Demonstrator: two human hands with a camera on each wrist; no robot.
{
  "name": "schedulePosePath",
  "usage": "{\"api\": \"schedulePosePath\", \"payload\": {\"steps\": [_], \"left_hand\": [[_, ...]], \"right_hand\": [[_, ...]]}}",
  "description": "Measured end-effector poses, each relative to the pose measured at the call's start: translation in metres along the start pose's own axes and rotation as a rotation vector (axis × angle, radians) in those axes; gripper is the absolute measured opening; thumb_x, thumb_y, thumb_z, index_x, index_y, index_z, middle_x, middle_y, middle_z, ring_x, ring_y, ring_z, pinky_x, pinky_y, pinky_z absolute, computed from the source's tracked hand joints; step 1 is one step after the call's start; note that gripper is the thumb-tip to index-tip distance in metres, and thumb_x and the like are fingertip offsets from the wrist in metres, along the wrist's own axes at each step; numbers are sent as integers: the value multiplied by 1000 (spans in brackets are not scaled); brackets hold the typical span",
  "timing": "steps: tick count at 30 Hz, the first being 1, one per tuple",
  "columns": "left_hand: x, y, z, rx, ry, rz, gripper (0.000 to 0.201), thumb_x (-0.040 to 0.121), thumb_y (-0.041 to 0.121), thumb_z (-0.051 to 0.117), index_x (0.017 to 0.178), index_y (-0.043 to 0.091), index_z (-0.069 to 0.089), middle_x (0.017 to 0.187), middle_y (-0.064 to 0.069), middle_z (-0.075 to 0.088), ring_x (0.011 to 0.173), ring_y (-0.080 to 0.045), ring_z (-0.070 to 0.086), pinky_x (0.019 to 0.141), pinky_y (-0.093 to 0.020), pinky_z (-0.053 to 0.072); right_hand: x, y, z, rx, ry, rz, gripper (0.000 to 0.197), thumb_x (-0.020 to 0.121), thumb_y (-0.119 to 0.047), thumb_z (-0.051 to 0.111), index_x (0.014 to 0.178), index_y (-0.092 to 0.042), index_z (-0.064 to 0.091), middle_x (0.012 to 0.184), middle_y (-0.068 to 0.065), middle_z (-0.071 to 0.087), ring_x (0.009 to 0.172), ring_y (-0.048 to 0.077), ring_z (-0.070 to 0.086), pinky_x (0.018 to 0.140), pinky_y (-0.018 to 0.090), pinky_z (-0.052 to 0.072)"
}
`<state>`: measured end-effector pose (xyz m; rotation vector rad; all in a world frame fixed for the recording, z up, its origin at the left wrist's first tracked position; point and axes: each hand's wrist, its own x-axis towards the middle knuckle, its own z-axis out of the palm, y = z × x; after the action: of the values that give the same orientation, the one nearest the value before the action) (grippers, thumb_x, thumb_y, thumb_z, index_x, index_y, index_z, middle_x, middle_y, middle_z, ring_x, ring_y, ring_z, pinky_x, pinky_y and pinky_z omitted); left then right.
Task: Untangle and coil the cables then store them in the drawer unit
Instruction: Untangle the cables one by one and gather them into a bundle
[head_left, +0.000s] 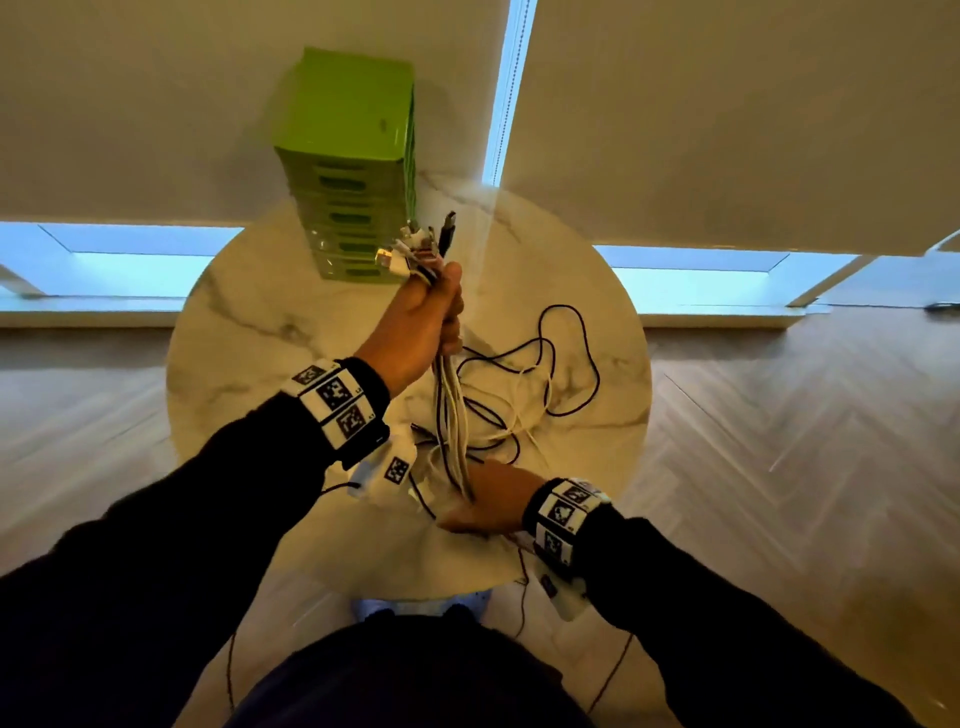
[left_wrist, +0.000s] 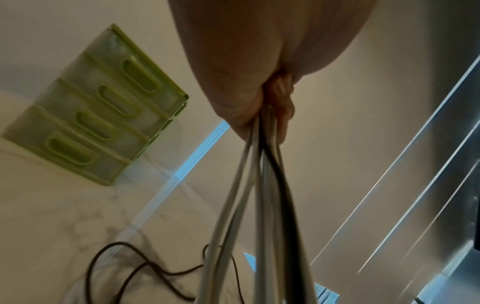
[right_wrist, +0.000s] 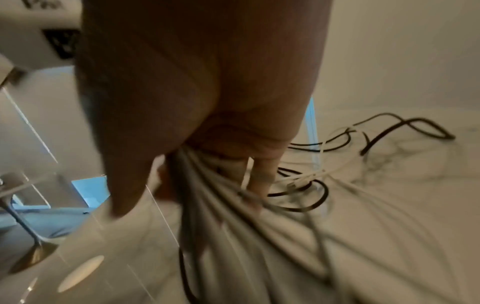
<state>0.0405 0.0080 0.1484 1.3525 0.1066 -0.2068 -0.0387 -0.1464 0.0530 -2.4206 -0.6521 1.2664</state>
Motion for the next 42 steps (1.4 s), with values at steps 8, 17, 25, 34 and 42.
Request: {"api": "schedulePosePath", "payload": {"steps": [8, 17, 25, 34, 42], "left_hand": [[-2, -18, -40, -49, 99, -29, 34, 110, 30, 37, 77, 22, 34, 60, 11, 30, 52, -8, 22, 48, -23, 28], [-15, -33, -36, -78, 136, -49, 35, 109, 32, 36, 76, 23, 34, 63, 9, 27, 54, -9, 21, 51, -25, 24], [-27, -45, -23, -71, 170, -61, 33, 110, 29, 35, 78, 22, 31, 61, 13, 28, 52, -7, 22, 54, -27, 25], [-25, -50, -27, -252, 280, -90, 26, 110, 22, 36, 85, 28, 35, 64, 10, 27, 52, -7, 23, 56, -26, 27], [-28, -37, -14, -250, 256, -121, 23, 104, 16, 50, 86, 25, 39, 68, 6, 30, 51, -7, 31, 54, -26, 32]], "right_hand": [[2, 50, -66, 233, 177, -46, 42, 105, -42, 41, 120, -7, 59, 113, 4, 61, 103, 22, 57, 90, 34, 43], [42, 113, -60, -855, 156, 142, 32, 103, -33, 37, 128, -22, 55, 130, 4, 56, 127, 28, 43, 108, 50, 24], [46, 97, -134, -398, 545, 139, 32, 107, -36, 31, 124, -19, 52, 118, 12, 62, 108, 36, 60, 90, 47, 45], [13, 27, -193, -374, 241, 347, 37, 100, -41, 44, 92, -9, 61, 108, 16, 66, 90, 31, 58, 77, 35, 46], [-20, -9, -171, 277, 786, -198, 24, 103, -23, 42, 98, -14, 63, 71, -3, 56, 66, 14, 50, 61, 27, 37]]}}
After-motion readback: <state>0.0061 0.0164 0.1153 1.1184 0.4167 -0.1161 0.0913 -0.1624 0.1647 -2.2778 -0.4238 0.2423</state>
